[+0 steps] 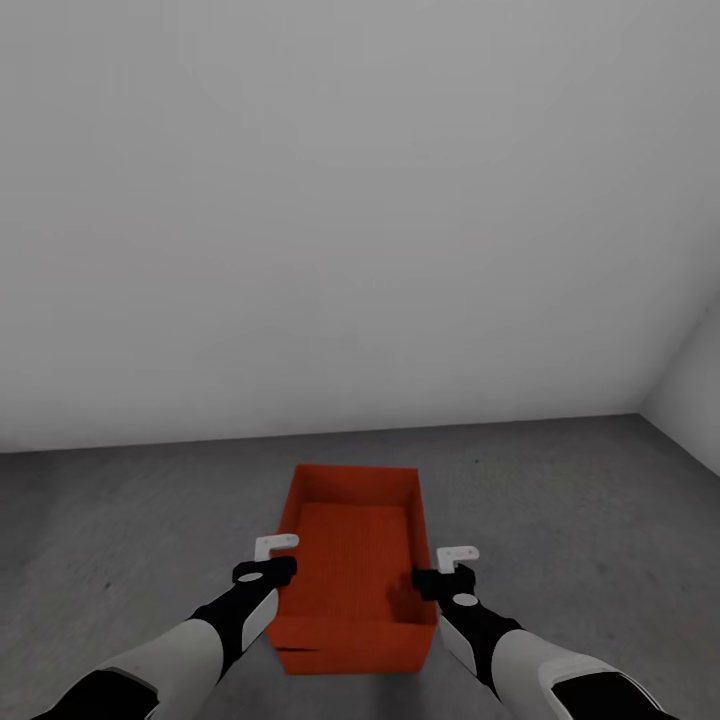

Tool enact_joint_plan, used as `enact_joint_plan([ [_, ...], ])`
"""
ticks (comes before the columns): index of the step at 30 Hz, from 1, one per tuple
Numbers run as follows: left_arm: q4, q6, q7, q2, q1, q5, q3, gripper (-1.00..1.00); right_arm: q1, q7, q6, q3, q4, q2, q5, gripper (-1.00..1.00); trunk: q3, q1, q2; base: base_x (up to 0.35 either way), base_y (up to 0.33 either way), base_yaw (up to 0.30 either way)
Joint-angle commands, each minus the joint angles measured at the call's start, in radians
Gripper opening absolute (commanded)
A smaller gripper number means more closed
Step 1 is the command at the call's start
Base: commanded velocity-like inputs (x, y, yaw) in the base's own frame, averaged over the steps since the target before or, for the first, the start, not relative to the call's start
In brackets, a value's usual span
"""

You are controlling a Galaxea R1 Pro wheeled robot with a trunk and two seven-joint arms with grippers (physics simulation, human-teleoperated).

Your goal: Move the two storage containers from the living room to the garage. In the garage, place one container on the floor and stack the other container on top of it (either order is fine).

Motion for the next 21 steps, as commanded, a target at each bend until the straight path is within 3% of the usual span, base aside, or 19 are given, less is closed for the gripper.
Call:
enact_joint_plan([
  [1,0.0,0.0,0.005,0.001,0.0,0.009,-0.009,1.0,-0.001,-0.005,-0.002,0.008,0.001,0.0,-0.002,1.0,0.002,-0.004,0.007,0.0,0.0,0.0],
  [13,0.003,0.0,0.005,0.02,0.0,0.012,-0.008,1.0,-0.001,-0.009,-0.004,0.006,0.001,-0.007,-0.003,1.0,0.04,-0.05,0.091,0.0,0.0,0.0],
  [21,0.003,0.0,0.005,0.06,0.0,0.08,0.001,1.0,-0.001,-0.011,-0.003,0.004,0.001,-0.009,-0.006,1.0,0.065,-0.081,0.147,0.0,0.0,0.0],
])
